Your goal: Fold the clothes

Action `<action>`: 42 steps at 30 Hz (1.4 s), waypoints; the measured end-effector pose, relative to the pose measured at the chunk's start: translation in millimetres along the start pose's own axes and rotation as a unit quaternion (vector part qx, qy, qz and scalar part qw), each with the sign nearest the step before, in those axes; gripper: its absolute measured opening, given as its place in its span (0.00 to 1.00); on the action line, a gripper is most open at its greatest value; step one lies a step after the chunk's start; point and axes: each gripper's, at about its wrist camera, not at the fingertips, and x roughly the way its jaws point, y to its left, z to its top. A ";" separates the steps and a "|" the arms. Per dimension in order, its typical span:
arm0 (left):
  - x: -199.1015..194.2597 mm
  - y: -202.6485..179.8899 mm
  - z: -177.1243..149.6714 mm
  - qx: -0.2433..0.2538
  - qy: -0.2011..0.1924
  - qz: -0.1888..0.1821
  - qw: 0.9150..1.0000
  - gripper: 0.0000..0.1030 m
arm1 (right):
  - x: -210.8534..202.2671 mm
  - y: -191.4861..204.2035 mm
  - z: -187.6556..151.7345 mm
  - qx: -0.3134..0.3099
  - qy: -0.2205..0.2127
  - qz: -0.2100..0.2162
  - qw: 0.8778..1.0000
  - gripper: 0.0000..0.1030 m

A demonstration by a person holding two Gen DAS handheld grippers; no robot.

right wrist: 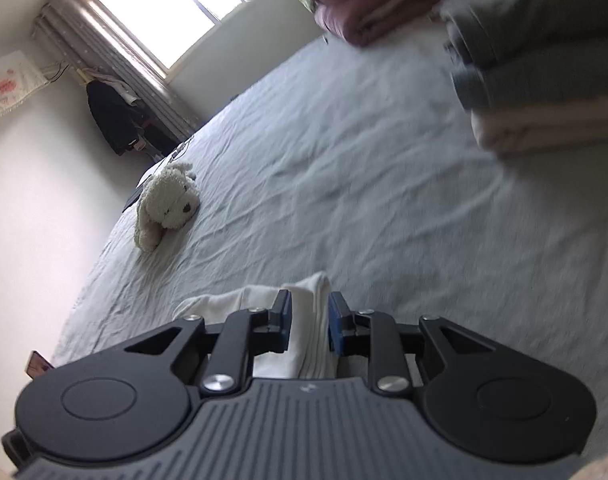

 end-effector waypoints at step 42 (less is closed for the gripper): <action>16.1 13.0 52.3 0.080 0.053 0.088 0.991 0.29 | -1.7 35.6 -44.1 -0.189 -0.026 -0.019 0.981 0.27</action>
